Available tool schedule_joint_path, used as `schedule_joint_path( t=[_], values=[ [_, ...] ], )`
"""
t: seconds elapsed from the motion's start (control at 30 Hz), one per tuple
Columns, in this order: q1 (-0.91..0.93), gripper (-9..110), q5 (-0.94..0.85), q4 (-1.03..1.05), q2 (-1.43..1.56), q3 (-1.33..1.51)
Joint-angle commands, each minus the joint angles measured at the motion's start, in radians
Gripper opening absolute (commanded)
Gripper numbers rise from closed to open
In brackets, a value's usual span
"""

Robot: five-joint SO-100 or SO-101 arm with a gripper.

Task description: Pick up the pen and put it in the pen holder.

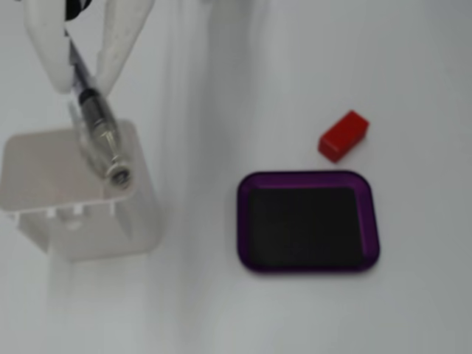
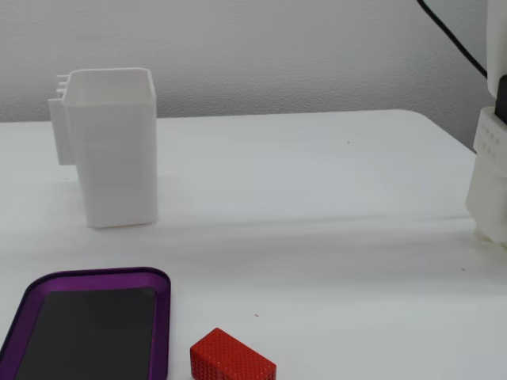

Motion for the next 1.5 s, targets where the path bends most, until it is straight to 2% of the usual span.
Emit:
schedule_joint_path(
  t=[0.0,0.23,0.57,1.0,1.47],
  values=[
    [0.003,-1,0.095,0.002,-0.046,-0.098],
    [-0.005,-1,0.193,0.002,-0.109,-0.167],
    [0.072,-1,0.178,-0.006,-0.167,-0.074],
    [0.064,0,0.176,0.021,-0.167,-0.077],
    [0.064,6,0.178,0.064,-0.167,-0.078]
  ],
)
